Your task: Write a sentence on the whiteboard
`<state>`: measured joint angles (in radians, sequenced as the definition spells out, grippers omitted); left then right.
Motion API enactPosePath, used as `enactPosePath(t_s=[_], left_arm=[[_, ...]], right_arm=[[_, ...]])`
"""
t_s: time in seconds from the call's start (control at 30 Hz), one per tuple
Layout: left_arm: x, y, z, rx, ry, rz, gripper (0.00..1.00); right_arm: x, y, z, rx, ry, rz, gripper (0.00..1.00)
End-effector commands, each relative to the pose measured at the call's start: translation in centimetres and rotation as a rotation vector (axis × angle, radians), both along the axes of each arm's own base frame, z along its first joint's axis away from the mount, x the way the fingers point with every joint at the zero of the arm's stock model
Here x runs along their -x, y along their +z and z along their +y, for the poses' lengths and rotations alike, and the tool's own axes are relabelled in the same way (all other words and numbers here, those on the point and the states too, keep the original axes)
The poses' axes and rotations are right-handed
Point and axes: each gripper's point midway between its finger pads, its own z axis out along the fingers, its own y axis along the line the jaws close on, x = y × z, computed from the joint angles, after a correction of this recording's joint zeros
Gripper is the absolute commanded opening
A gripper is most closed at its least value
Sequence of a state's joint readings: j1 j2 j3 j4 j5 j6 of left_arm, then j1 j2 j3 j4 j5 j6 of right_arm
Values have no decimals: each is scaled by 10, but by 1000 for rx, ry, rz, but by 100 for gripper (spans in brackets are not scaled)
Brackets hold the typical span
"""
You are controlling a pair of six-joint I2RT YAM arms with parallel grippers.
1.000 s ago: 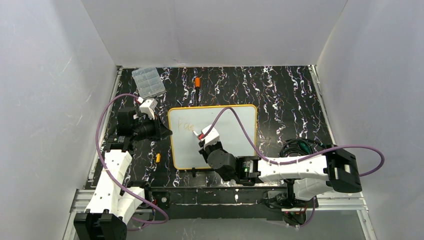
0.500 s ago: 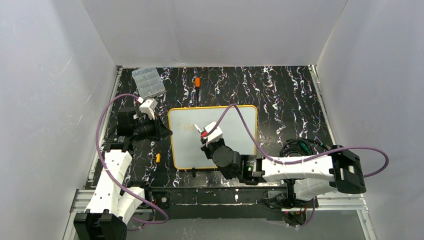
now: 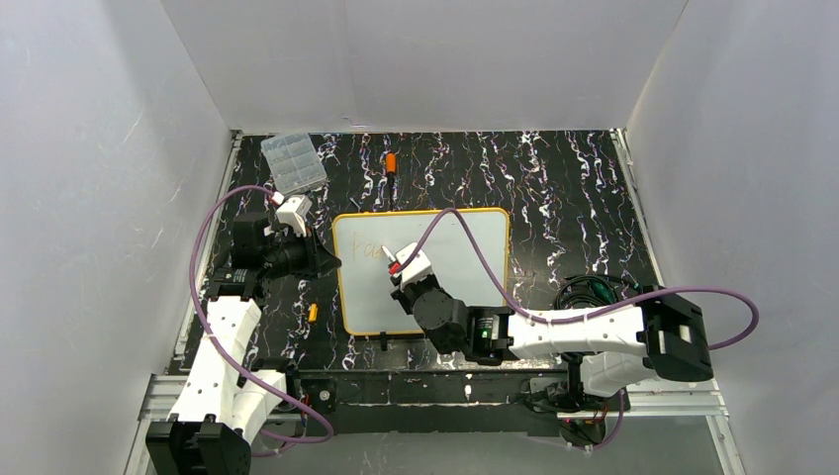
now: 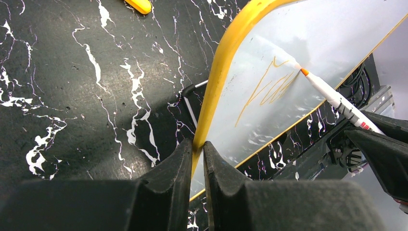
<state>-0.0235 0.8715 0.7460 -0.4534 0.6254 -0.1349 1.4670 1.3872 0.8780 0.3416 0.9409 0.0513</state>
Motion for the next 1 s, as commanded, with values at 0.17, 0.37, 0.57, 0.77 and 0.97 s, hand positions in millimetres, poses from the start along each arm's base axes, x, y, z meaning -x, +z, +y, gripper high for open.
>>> enactPosePath(t_s=[0.17,0.37,0.57,0.77,0.97], left_arm=[[4,11,-6,29,-29,-18,13],[4,11,-6,29,-29,-17,13],[4,11,-6,29,-29,-17,13],[4,11,-6,27,-28,-18,13],[3,11,-6,27,-26,-20,13]], right_arm=[[-10,33,6,-102,-47,-31,1],[-13,28,4,-89,-64,-25,1],[-12,23,5,-78,-59,-16,1],[-6,32,5,-109,-10,-14,1],[1,34,-7,-135,13,0,1]])
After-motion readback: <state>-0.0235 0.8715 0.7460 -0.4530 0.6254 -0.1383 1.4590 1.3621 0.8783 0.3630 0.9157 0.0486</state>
